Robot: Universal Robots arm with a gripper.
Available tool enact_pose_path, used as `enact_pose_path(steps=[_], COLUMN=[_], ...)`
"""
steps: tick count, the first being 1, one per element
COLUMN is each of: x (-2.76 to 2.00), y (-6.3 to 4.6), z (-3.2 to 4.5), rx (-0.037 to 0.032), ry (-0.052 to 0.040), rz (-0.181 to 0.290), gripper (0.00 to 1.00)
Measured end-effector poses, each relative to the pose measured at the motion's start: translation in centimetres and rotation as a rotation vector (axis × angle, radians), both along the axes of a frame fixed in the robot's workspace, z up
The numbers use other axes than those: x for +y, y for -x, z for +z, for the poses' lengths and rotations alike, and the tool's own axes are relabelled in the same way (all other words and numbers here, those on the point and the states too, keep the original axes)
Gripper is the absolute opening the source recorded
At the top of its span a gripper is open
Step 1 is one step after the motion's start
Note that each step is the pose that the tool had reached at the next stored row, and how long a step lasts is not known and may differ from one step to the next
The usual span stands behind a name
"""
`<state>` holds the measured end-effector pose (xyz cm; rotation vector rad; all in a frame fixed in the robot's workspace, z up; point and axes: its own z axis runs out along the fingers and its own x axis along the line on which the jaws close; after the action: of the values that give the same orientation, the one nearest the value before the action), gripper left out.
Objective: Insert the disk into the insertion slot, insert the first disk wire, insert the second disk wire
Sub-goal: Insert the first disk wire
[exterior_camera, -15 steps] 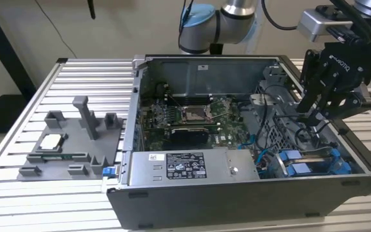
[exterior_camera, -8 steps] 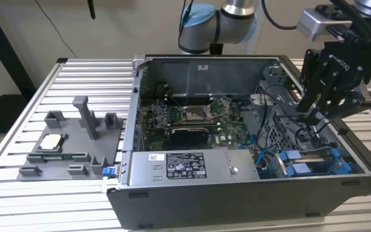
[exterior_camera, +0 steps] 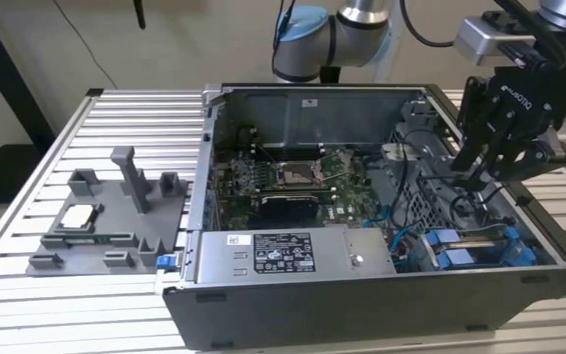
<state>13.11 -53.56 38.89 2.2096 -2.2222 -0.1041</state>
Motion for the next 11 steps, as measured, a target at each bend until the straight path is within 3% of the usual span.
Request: enact_pose_path(steps=[3, 5, 6, 9, 11], x=[0.00, 0.00, 0.00, 0.01, 0.00], y=[0.00, 0.00, -0.01, -0.01, -0.01], z=[-0.13, -0.18, -0.17, -0.18, -0.19], rx=[0.0086, 0.0094, 0.0095, 0.0095, 0.0095], ry=[-0.0038, -0.0139, -0.0167, -0.0210, -0.0212], rz=[-0.004, -0.006, -0.007, -0.008, -0.009], gripper=[0.40, 0.38, 0.31, 0.19, 0.19])
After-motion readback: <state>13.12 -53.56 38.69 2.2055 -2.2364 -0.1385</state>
